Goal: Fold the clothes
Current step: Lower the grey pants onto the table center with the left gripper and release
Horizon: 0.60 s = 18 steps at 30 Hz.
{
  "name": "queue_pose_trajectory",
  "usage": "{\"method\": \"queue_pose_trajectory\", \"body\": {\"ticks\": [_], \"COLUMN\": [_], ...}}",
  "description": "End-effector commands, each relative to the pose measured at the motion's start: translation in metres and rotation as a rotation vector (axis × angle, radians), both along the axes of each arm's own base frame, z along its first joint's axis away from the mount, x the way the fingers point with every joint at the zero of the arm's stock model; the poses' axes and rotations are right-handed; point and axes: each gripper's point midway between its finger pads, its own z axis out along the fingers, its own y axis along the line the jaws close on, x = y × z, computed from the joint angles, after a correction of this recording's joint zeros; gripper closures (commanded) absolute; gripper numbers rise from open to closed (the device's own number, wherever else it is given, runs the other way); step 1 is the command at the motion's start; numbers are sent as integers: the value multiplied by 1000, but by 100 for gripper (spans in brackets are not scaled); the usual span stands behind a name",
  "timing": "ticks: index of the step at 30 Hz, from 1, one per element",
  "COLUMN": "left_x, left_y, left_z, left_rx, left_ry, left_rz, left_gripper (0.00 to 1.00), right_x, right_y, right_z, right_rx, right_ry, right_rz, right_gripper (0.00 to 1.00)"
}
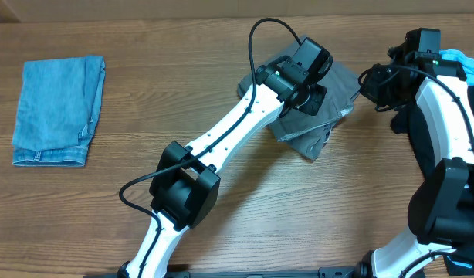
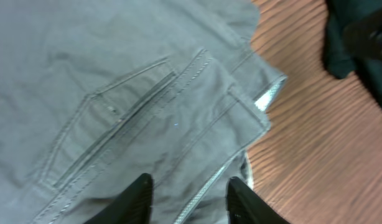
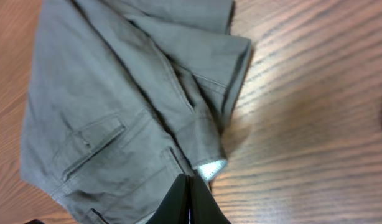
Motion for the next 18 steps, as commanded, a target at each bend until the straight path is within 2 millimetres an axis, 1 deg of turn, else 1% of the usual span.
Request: {"method": "queue_pose_trajectory", "body": {"ticks": [1,3,4,6,7,9,10,11,12,13,15,16,18], "left_x": [20,21,21,22,22,25,25,23,21,15,6,2,-2], "left_y": [26,41,59,82,92,111,118,125,127,128,128,128,127], "left_z": [14,8,2,-4,-6,-7,-8,-9,-10,-10,-12,-14,-20], "left_rx": [36,65,107,155,162,153,138,111,90,50,9,4,15], "left_ry": [-46,-14,20,57,82,136,172,222,254,316,394,419,440], "left_rz": [72,91,117,158,191,268,297,315,312,300,286,282,279], "left_gripper": [62,60,60,62,61,59,57,56,54,52,49,47,43], "right_x": [5,5,5,5,5,5,7,8,10,13,19,23,30], "right_y": [16,15,15,14,11,7,4,2,1,1,-2,-5,-13], "right_z": [26,26,26,25,24,25,25,26,27,29,31,32,35], "right_rx": [49,44,31,14,5,0,-2,-4,-15,-40,-99,-128,-178], "right_ry": [-105,-108,-114,-119,-116,-119,-126,-132,-148,-174,-219,-235,-261], "right_rz": [116,117,138,160,154,145,141,138,152,191,260,268,266], "right_gripper": [96,96,96,87,80,76,70,53,44,38,30,25,24]}}
